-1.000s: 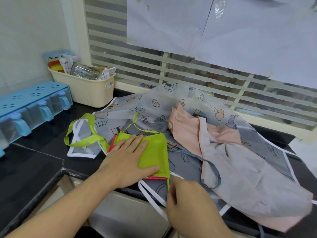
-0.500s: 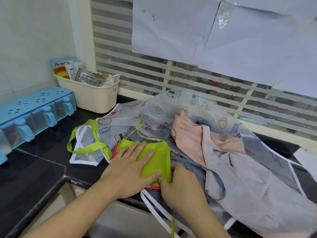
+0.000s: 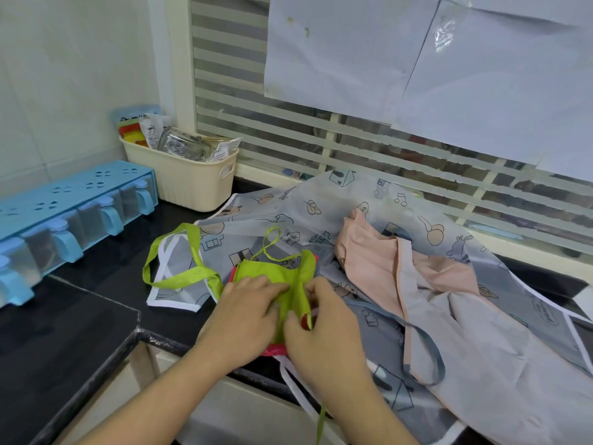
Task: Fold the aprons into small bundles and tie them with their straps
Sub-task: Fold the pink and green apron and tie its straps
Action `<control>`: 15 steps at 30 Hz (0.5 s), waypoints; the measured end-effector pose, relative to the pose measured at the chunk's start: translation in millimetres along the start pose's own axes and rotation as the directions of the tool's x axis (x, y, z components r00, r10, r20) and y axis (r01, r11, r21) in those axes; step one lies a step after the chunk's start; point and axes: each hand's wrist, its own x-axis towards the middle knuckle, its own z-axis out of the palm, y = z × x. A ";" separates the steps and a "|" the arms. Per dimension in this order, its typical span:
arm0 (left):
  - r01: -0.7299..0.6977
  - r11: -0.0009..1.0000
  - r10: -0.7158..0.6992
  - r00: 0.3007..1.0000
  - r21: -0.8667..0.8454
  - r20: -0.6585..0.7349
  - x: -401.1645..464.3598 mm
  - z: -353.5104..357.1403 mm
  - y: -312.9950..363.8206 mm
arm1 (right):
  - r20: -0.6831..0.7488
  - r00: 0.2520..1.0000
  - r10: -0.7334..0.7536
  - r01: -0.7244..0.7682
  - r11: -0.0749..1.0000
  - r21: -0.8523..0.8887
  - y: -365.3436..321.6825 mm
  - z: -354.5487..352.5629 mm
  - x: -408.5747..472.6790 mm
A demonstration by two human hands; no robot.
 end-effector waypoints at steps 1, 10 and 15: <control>0.025 0.992 -0.025 1.000 -0.124 -0.002 0.1 -2.9 -2.1 | 0.031 0.999 -0.012 0.013 0.999 -0.042 -2.7 5.5 -2.7; 0.297 0.476 -0.412 0.907 -0.828 0.089 4.8 -19.6 -17.4 | 0.147 0.969 -0.200 0.244 0.878 -0.412 -5.4 38.3 -24.1; 0.247 0.541 -0.461 0.887 -0.804 -0.038 7.6 -12.3 -16.9 | 0.213 0.941 -0.264 0.336 0.819 -0.466 0.7 45.0 -27.2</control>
